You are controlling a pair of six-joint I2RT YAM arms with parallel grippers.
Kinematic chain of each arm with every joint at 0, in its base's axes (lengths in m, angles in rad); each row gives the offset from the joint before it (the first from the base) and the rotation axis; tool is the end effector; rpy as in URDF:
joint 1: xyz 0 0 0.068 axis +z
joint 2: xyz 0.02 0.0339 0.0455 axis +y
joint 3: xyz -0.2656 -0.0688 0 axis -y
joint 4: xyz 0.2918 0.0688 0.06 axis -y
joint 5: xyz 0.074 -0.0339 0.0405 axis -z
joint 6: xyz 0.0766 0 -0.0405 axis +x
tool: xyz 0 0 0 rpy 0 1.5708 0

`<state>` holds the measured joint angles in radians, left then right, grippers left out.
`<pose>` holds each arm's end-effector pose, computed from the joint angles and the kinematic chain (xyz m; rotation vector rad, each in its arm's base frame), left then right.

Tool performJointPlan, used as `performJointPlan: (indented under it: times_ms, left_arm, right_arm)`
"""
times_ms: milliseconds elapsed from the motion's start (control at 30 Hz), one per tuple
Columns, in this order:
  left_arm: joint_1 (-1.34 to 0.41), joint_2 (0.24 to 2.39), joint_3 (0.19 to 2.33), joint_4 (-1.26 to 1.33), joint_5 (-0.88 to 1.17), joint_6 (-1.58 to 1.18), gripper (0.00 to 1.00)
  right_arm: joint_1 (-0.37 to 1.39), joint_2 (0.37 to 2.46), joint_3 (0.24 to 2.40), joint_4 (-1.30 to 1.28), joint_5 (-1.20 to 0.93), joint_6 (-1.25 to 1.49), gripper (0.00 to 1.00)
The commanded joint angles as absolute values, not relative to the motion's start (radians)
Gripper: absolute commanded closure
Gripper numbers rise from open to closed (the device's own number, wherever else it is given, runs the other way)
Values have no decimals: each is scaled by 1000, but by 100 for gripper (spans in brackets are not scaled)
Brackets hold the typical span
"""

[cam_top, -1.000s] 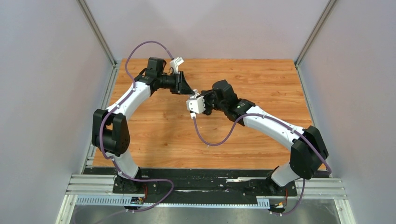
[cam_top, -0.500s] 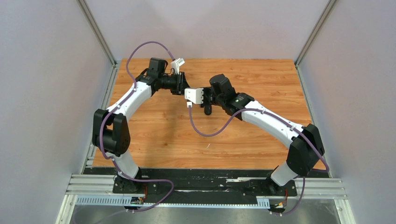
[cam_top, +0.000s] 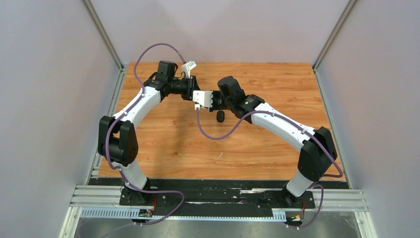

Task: Insert the wireless bluetooth earbuds into the charging case
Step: Place the earbud in the charging case.

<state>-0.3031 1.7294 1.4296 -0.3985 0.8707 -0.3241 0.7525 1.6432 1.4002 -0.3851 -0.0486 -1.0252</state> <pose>0.4148 -0.1911 0.2676 0.4625 2.2465 -1.3141 0.3323 0.3162 0.2780 -1.7249 1.3653 -0.0994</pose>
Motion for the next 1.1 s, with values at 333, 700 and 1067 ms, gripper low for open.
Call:
performJointPlan:
  times_ms: [333, 700, 1067]
  left_arm:
    - [-310, 1703, 1453, -335, 931, -348, 100]
    - [-305, 1729, 1468, -322, 935, -391, 100]
    - [-297, 1727, 1460, -320, 915, -403, 100]
  right_arm:
    - [780, 1644, 1423, -389, -34, -1082, 100]
    - [785, 1633, 1411, -390, -17, -1121, 100]
    - [787, 1614, 1397, -396, -1, -1129, 100]
